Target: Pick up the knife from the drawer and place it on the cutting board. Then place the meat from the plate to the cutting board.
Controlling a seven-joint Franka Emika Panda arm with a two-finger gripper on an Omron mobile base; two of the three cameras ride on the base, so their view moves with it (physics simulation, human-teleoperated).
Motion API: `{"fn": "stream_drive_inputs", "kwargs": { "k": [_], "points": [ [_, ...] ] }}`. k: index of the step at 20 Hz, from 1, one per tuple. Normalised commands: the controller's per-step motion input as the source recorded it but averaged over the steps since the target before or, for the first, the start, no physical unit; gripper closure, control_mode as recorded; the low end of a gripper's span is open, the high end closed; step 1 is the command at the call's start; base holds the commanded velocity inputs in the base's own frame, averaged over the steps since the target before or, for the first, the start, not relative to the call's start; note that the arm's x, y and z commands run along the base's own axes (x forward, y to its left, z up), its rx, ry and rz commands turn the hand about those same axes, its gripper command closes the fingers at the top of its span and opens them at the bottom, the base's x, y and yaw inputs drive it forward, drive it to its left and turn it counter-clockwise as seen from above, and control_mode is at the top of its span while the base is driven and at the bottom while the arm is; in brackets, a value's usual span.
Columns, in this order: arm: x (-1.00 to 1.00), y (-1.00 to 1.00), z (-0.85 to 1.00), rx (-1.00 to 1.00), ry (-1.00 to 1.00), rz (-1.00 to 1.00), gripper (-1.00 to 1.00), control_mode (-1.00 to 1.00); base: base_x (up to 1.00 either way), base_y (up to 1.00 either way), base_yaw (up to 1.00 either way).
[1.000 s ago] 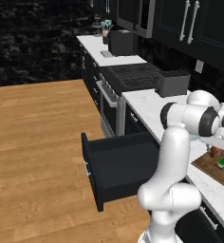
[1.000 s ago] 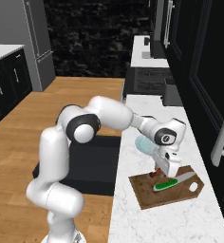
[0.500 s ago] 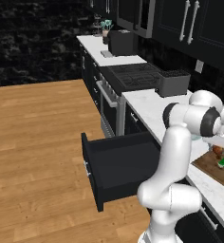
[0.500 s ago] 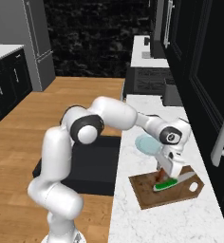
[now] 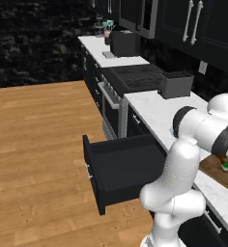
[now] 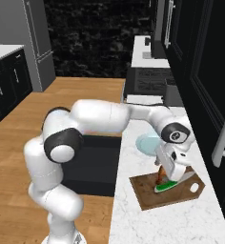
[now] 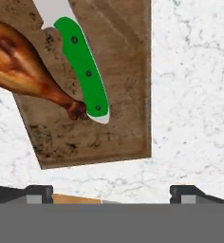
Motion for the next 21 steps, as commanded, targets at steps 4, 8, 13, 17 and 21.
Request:
{"fn": "stream_drive_inputs", "kwargs": {
  "k": [4,8,13,17,21],
  "points": [
    [-1.0,0.85,1.0,-0.02,-0.63,0.0,-1.0,-1.0,0.0,0.0,0.0],
    [-1.0,0.96,1.0,-0.04,-0.75,0.0,-1.0,-1.0,0.0,0.0,0.0],
    [-0.97,1.0,0.94,-0.11,-0.84,0.0,-1.0,-1.0,0.0,0.0,0.0],
    [-0.71,1.0,0.18,-0.31,-0.46,0.03,-1.0,-1.0,0.0,0.0,0.0],
    [-0.72,1.0,0.39,-0.25,-0.73,0.01,-1.0,-1.0,0.0,0.0,0.0]
  ]
}}
